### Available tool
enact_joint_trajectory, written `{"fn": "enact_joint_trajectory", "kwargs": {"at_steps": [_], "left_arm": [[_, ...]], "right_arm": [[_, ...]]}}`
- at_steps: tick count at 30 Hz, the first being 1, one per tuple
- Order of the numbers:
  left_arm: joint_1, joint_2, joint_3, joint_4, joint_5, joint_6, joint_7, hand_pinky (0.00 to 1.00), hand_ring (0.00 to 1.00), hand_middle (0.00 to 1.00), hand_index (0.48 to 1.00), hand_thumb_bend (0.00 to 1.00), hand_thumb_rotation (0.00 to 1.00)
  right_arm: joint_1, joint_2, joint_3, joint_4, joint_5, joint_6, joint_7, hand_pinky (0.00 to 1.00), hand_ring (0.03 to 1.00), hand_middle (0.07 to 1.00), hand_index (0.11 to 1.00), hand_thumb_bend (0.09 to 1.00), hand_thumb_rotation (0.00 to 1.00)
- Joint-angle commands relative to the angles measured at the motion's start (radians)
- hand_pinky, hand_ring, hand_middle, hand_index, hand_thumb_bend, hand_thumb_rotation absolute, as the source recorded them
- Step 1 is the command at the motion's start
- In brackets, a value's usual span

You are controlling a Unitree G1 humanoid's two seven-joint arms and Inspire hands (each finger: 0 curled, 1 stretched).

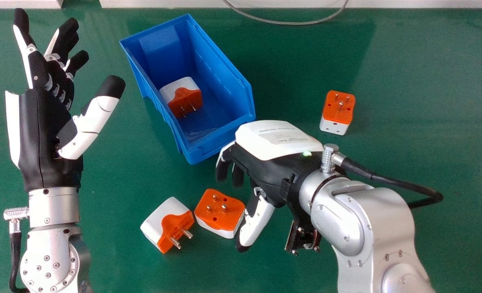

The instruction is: Pick all objects and put in blue box

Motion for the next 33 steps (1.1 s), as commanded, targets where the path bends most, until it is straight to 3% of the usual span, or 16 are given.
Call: {"fn": "enact_joint_trajectory", "kwargs": {"at_steps": [1, 3, 5, 6, 8, 13, 18, 22, 25, 28, 30, 33], "left_arm": [[-0.015, 0.015, 0.006, -0.004, -0.011, -0.021, -0.007, 0.88, 0.93, 0.91, 0.896, 0.84, 0.5], [-0.016, 0.013, 0.006, -0.009, -0.013, -0.016, -0.008, 0.88, 0.93, 0.9, 0.894, 0.85, 0.5], [-0.017, 0.014, 0.009, -0.009, 0.01, -0.017, 0.01, 0.88, 0.93, 0.9, 0.893, 0.85, 0.5], [-0.017, 0.015, 0.009, -0.009, 0.013, -0.017, 0.011, 0.88, 0.92, 0.9, 0.892, 0.86, 0.51], [-0.019, 0.015, 0.007, -0.006, 0.0, -0.018, 0.001, 0.88, 0.92, 0.9, 0.892, 0.85, 0.51], [-0.018, 0.015, 0.008, -0.008, 0.02, -0.02, 0.016, 0.88, 0.93, 0.9, 0.892, 0.85, 0.51], [-0.017, 0.012, 0.006, -0.012, 0.008, -0.018, 0.008, 0.87, 0.92, 0.9, 0.892, 0.85, 0.51], [-0.014, 0.01, 0.005, -0.016, 0.001, -0.017, 0.001, 0.87, 0.92, 0.9, 0.897, 0.84, 0.51], [-0.01, 0.007, 0.006, -0.022, 0.004, -0.013, 0.005, 0.88, 0.92, 0.9, 0.894, 0.84, 0.51], [-0.006, 0.005, 0.005, -0.027, -0.007, -0.01, -0.003, 0.87, 0.92, 0.9, 0.894, 0.85, 0.51], [-0.003, 0.004, 0.004, -0.029, -0.011, -0.01, -0.008, 0.87, 0.92, 0.9, 0.897, 0.84, 0.5], [0.0, 0.005, 0.005, -0.028, 0.002, -0.012, -0.001, 0.88, 0.92, 0.91, 0.897, 0.83, 0.5]], "right_arm": [[-0.007, 0.021, -0.002, -0.009, -0.031, 0.002, 0.017, 0.88, 0.983, 0.988, 0.963, 0.984, 0.29], [-0.006, 0.028, -0.005, -0.007, -0.042, 0.001, 0.028, 0.95, 0.993, 0.995, 0.985, 0.993, 0.31], [-0.004, 0.034, -0.008, -0.005, -0.048, -0.003, 0.034, 0.98, 0.998, 0.998, 0.994, 0.998, 0.33], [-0.003, 0.036, -0.01, -0.004, -0.05, -0.004, 0.036, 0.99, 0.999, 0.999, 0.997, 0.999, 0.33], [0.0, 0.042, -0.012, -0.001, -0.053, -0.006, 0.038, 0.99, 1.0, 1.0, 0.999, 1.0, 0.34], [-0.006, 0.041, -0.011, 0.005, -0.058, -0.019, 0.056, 1.0, 1.0, 1.0, 1.0, 0.997, 0.36], [-0.007, 0.05, -0.005, 0.041, -0.045, -0.026, 0.045, 1.0, 1.0, 1.0, 0.998, 0.994, 0.36], [-0.021, 0.074, 0.01, 0.159, -0.012, -0.031, 0.018, 0.95, 1.0, 1.0, 0.981, 0.992, 0.36], [-0.033, 0.103, 0.028, 0.272, 0.004, -0.027, -0.021, 0.88, 1.0, 1.0, 0.975, 0.965, 0.34], [-0.052, 0.136, 0.057, 0.403, 0.029, -0.023, -0.057, 0.81, 1.0, 1.0, 0.968, 0.946, 0.32], [-0.06, 0.147, 0.067, 0.454, 0.046, -0.026, -0.081, 0.71, 1.0, 1.0, 0.957, 0.921, 0.27], [-0.078, 0.161, 0.076, 0.517, 0.065, -0.023, -0.114, 0.67, 0.994, 1.0, 0.909, 0.907, 0.22]]}}
